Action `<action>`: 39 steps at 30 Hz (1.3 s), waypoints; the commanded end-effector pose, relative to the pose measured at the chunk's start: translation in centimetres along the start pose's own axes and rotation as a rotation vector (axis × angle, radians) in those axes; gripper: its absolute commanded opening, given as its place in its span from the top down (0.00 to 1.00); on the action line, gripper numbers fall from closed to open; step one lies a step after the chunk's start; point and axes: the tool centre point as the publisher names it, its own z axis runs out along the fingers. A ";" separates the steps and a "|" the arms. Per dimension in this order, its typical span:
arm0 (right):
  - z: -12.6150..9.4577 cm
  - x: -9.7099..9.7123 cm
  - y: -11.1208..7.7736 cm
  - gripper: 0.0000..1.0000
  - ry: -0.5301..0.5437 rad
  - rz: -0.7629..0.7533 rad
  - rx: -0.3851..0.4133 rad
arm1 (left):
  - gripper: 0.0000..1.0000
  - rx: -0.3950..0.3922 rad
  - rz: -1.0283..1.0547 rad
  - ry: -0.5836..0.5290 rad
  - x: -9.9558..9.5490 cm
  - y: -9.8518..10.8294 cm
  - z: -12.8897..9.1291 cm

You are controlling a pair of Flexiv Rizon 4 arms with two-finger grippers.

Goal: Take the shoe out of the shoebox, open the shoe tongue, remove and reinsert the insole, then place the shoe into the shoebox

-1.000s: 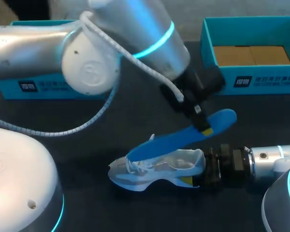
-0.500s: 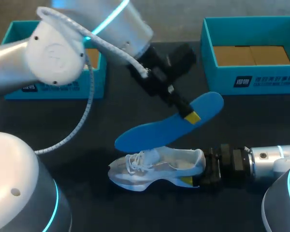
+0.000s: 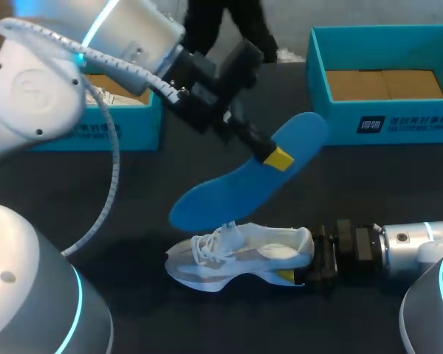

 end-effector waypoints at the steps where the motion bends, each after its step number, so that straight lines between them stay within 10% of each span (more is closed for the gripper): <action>1: 0.1 0.1 0.0 1.00 -0.003 0.000 0.001 | 1.00 0.062 0.001 -0.002 0.2 0.7 -0.3; 11: 0.1 0.1 0.0 1.00 -0.003 0.000 0.001 | 1.00 0.062 0.001 -0.002 0.2 0.7 -0.3; 19: 0.1 0.1 0.0 1.00 -0.003 0.000 0.001 | 1.00 0.298 -0.031 0.062 2.9 -0.1 -3.2; 39: 0.1 0.1 0.0 1.00 -0.003 0.000 0.001 | 1.00 0.598 -0.050 0.192 8.0 -1.8 -8.8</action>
